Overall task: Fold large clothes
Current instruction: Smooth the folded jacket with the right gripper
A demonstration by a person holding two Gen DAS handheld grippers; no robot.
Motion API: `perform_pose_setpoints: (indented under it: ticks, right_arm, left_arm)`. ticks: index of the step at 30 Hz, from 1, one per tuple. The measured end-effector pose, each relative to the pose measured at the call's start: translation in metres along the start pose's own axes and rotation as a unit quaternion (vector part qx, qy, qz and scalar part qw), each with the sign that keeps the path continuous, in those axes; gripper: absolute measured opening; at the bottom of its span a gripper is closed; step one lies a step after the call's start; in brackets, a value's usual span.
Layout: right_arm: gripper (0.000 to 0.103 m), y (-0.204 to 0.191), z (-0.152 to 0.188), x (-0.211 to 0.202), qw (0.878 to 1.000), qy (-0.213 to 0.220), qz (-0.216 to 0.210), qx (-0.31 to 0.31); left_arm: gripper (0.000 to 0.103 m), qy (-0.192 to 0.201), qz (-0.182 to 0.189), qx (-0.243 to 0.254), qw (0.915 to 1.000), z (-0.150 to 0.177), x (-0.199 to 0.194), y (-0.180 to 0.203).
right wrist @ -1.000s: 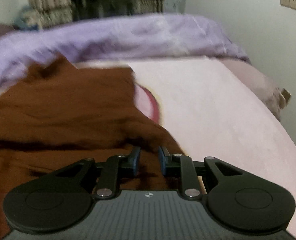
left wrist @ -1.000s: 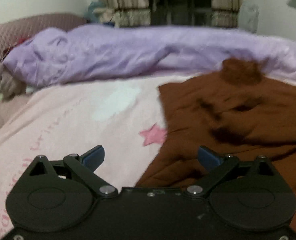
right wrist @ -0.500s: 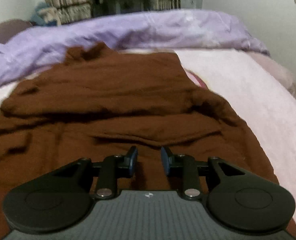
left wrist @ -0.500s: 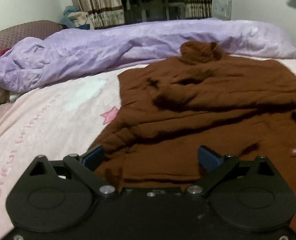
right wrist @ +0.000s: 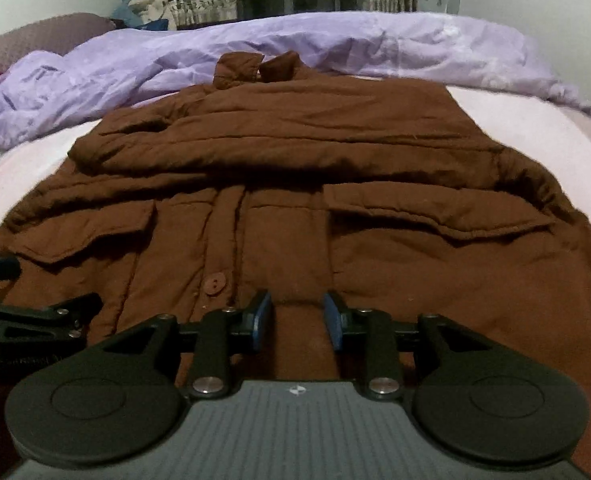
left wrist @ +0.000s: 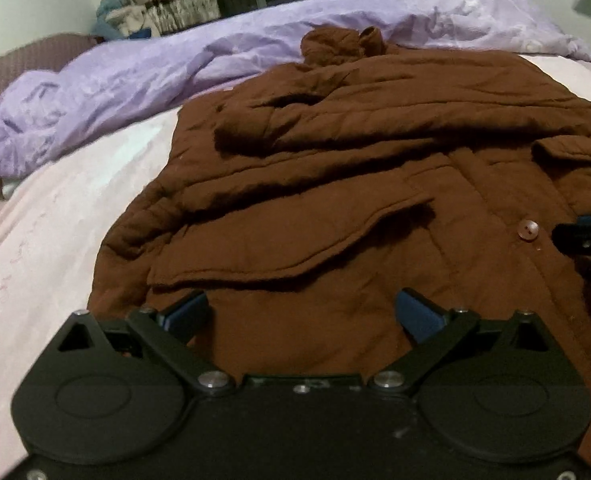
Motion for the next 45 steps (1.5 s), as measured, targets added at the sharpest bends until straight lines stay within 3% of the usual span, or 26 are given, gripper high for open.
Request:
perform_pose_setpoints:
  ticks: [3,6,10,15,20,22,24,26,29,32,35,37,43,45]
  right_arm:
    - [0.019,0.019,0.004,-0.006,0.998,-0.012,-0.048,0.036]
    - [0.019,0.037,0.005,-0.018,0.993,-0.022,-0.086,0.073]
    - [0.022,0.062,0.008,-0.025,0.997,-0.011,-0.037,0.072]
    - [0.020,0.102,0.008,-0.035,0.994,-0.002,-0.020,0.105]
    - [0.020,0.131,0.012,-0.046,0.994,0.011,0.086,0.072]
    - [0.022,0.134,0.013,-0.050,0.992,0.014,0.102,0.076]
    - [0.026,0.125,0.013,-0.057,0.990,0.024,0.121,0.066]
    - [0.028,0.096,0.012,-0.066,0.991,0.042,0.121,0.024]
    - [0.030,0.041,0.016,-0.078,0.997,0.054,0.054,-0.016]
    - [0.030,-0.013,0.028,-0.079,0.998,0.038,-0.023,-0.053]
    - [0.030,-0.044,0.045,-0.069,0.994,0.024,-0.036,-0.099]
    - [0.030,-0.046,0.054,-0.058,0.994,0.001,-0.029,-0.105]
    - [0.036,-0.018,0.049,-0.062,0.997,-0.004,-0.053,-0.056]
    - [0.031,-0.001,0.046,-0.063,0.998,0.002,-0.026,-0.051]
  left_arm:
    - [0.103,-0.014,0.003,-0.012,0.9998,0.004,0.000,-0.022]
    - [0.103,-0.025,-0.020,-0.027,0.9991,0.013,-0.001,-0.051]
    - [0.103,-0.038,-0.007,-0.066,0.9971,0.021,0.002,-0.079]
    - [0.103,-0.041,-0.046,-0.068,0.9957,0.026,-0.001,-0.102]
    - [0.103,-0.048,-0.052,-0.090,0.9934,0.032,-0.002,-0.113]
    - [0.102,-0.050,-0.059,-0.083,0.9936,0.029,-0.006,-0.109]
    - [0.102,-0.042,-0.060,-0.078,0.9942,0.020,-0.015,-0.099]
    - [0.102,-0.021,-0.038,-0.076,0.9962,0.011,-0.030,-0.082]
    - [0.102,-0.003,-0.005,-0.055,0.9985,0.004,-0.047,-0.046]
    - [0.103,-0.007,0.023,-0.011,0.9996,0.009,-0.049,-0.006]
    - [0.103,-0.019,0.021,0.039,0.9988,0.018,-0.043,0.021]
    - [0.103,-0.018,0.007,0.052,0.9985,0.024,-0.040,0.027]
    - [0.103,-0.024,0.017,0.026,0.9992,0.030,-0.036,0.013]
    - [0.103,-0.027,0.001,0.029,0.9992,0.032,-0.040,0.002]
Point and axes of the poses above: each gripper's, at about its wrist camera, not at the fingertips, and x roughly the way its jaws point, y to its right, z to its underside, the point moved 7 cm from there along x, roughly the way its jaws point, and after that the axes turned 4 degrees about x, right-handed, at the moved point
